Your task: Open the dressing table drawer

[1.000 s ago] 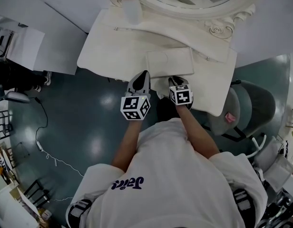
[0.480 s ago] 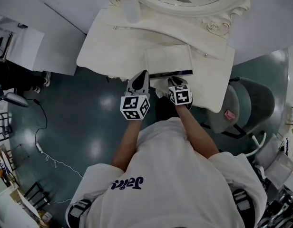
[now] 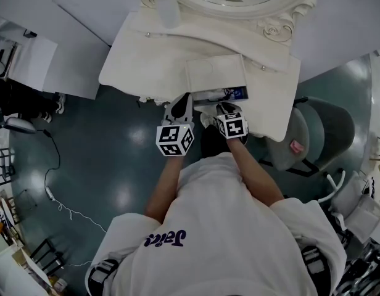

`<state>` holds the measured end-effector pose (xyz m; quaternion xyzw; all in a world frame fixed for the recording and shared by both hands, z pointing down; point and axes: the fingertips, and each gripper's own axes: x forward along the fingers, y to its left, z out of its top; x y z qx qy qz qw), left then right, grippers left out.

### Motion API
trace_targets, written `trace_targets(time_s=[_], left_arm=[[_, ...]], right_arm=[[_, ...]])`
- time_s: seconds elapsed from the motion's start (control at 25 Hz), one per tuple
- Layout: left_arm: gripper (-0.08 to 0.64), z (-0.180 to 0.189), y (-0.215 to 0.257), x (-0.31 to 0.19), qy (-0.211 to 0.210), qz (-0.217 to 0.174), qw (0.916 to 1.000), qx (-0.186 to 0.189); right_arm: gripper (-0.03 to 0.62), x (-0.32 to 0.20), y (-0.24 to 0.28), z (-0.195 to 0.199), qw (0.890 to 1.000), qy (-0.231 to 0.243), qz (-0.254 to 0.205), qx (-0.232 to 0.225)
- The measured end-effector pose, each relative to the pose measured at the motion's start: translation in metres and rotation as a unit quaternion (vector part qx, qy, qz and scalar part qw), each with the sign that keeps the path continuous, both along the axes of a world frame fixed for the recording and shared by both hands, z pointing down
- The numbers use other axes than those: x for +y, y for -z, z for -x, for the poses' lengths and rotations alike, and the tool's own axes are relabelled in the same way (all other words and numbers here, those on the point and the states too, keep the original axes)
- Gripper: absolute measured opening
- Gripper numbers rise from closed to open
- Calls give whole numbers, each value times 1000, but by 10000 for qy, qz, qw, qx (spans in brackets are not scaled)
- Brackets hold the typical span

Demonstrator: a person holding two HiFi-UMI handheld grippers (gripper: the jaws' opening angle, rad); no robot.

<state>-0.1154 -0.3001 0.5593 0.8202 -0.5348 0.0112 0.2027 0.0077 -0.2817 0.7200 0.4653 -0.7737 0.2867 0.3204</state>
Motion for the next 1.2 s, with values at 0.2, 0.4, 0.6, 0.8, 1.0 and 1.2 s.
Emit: trace_targets(time_s=[0.2, 0.4, 0.6, 0.8, 1.0, 1.2], left_arm=[[15, -2, 5, 13, 42, -44, 10000, 24], [15, 0, 2, 28, 107, -9, 9999, -3], [15, -2, 2, 43, 127, -17, 9999, -55], [15, -1, 4, 56, 147, -37, 9998, -93], [15, -2, 4, 69, 153, -27, 9998, -105], [15, -7, 0, 76, 122, -13, 9998, -129]], right_arm=[[69, 13, 2, -1, 10000, 59, 6, 42], [69, 27, 3, -2, 9999, 108, -12, 8], [69, 39, 2, -5, 9999, 125, -9, -4], [67, 52, 0, -5, 9999, 106, 5, -46], [67, 65, 0, -8, 9999, 97, -38, -108], [67, 65, 3, -8, 9996, 118, -197, -146]])
